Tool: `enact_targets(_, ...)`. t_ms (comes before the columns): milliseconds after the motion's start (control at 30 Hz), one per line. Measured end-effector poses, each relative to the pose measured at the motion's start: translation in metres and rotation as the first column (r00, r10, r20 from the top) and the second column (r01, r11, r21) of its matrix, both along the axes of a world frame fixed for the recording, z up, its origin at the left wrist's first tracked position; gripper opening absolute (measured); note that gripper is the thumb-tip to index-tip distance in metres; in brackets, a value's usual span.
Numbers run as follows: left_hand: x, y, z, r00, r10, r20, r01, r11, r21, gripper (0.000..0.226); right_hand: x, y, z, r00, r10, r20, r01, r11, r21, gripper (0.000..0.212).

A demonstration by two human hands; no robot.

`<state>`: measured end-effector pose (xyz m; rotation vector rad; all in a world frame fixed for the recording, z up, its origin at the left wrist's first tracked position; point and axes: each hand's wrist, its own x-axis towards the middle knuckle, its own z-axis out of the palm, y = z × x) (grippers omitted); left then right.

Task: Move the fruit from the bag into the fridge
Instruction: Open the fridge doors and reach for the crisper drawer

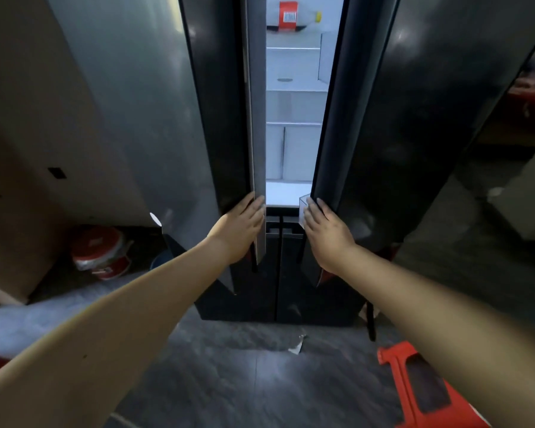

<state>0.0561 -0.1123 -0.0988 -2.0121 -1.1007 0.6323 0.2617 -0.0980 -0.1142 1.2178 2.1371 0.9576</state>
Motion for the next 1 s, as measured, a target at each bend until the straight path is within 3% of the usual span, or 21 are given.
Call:
enact_targets(100, 0.003, -0.003, -0.001, 0.998, 0.062, 0.008, -0.062, 0.998, 0.017, 0.058, 0.001, 0.003, -0.003, 0.984, 0.020, 0.176, -0.024, 1.000, 0.019, 0.068)
enact_targets(167, 0.002, -0.004, -0.002, 0.997, 0.069, -0.015, -0.069, 0.997, 0.041, 0.060, 0.000, 0.003, -0.004, 0.979, 0.013, 0.203, -0.022, 0.999, 0.042, 0.070)
enact_targets(533, -0.005, -0.038, -0.008, 0.988, 0.128, -0.081, -0.123, 0.990, 0.064, 0.063, 0.034, -0.042, -0.009, 0.997, 0.073, 0.039, -0.075, 0.996, 0.052, 0.065)
enact_targets(733, -0.009, -0.044, 0.012, 0.994, 0.106, -0.031, -0.099, 0.982, 0.163, 0.064, 0.036, -0.066, -0.014, 0.970, 0.056, -0.236, -0.068, 0.997, -0.041, 0.062)
enact_targets(867, -0.013, -0.041, 0.039, 0.988, 0.156, 0.012, -0.154, 0.960, 0.232, 0.062, 0.002, -0.069, -0.003, 0.823, 0.108, -0.558, -0.193, 0.977, -0.096, 0.068)
enact_targets(1000, -0.026, -0.050, 0.041, 0.989, 0.144, -0.030, -0.133, 0.960, 0.246, 0.061, -0.042, -0.061, -0.001, 0.712, 0.059, -0.700, -0.306, 0.923, -0.233, 0.067)
